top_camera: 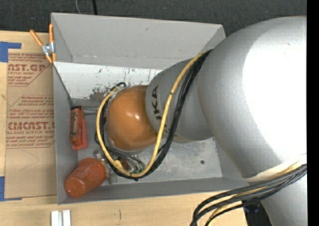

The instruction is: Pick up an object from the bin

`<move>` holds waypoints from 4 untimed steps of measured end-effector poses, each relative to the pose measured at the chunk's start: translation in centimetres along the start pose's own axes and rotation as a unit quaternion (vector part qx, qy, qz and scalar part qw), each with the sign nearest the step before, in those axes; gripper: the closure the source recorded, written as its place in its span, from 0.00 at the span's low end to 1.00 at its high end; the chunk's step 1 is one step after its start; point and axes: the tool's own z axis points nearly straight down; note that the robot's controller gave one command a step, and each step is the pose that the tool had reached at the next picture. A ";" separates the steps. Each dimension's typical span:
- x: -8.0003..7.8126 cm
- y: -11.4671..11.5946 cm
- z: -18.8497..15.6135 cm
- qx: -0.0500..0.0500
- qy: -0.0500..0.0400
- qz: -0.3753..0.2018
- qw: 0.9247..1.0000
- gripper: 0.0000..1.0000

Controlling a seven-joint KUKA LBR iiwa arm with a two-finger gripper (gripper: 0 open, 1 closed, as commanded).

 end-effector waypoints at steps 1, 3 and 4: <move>0.0 0.0 0.0 0.000 0.000 0.000 1.000 1.00; -1.0 0.5 0.0 0.003 0.002 -0.027 1.000 1.00; -0.9 0.6 -3.9 0.001 0.005 -0.022 1.000 1.00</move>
Offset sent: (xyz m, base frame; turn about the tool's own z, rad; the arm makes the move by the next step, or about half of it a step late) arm 0.0043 0.0024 0.0005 -0.0845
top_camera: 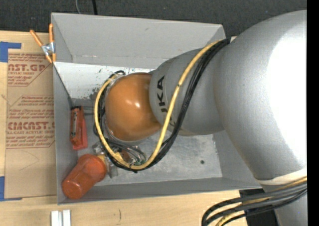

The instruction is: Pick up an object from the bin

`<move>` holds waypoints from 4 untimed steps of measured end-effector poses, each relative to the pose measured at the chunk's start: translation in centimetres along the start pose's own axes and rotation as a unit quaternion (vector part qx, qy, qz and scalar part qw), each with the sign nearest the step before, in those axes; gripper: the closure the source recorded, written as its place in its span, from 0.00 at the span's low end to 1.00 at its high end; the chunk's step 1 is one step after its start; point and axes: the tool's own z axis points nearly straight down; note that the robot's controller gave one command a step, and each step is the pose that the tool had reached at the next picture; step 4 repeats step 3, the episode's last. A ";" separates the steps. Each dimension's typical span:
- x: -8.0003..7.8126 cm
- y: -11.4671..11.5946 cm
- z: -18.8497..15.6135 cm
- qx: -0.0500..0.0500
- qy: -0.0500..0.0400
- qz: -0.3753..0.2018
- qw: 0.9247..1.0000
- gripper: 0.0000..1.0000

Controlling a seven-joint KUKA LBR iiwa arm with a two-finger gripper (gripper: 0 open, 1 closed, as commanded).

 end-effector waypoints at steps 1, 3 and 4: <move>-1.5 0.9 -7.1 0.001 -0.003 -0.052 0.999 1.00; -1.2 1.4 -16.5 0.000 -0.006 -0.020 1.000 1.00; -1.2 1.4 -16.5 0.000 -0.006 -0.020 1.000 1.00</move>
Offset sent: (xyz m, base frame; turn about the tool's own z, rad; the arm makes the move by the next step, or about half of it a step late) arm 0.0370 0.0175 -0.0387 0.1508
